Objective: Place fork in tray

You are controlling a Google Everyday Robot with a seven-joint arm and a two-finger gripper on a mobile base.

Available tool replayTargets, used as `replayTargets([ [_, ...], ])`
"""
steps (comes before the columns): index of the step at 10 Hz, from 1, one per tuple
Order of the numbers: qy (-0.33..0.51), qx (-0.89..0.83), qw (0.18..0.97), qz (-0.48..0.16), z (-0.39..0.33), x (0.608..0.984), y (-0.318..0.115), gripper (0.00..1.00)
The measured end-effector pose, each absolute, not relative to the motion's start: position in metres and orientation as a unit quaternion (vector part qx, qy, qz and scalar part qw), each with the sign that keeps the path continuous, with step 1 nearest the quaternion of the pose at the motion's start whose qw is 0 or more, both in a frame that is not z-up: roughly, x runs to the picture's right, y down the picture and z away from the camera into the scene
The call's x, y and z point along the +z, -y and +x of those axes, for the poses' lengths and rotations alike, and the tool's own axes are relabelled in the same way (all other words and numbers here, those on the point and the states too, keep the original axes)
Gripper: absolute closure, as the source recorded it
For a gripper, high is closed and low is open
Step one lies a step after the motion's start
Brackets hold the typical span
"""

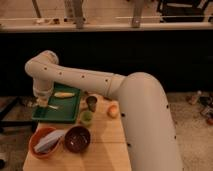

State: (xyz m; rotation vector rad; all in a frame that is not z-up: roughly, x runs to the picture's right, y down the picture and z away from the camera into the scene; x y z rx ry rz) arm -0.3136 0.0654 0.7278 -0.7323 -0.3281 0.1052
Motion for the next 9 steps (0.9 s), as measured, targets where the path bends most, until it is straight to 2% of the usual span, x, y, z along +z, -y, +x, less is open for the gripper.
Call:
replayTargets([
  [9, 0.173, 0.069, 0.897, -0.4, -0.31, 0.772, -0.085, 0.8],
])
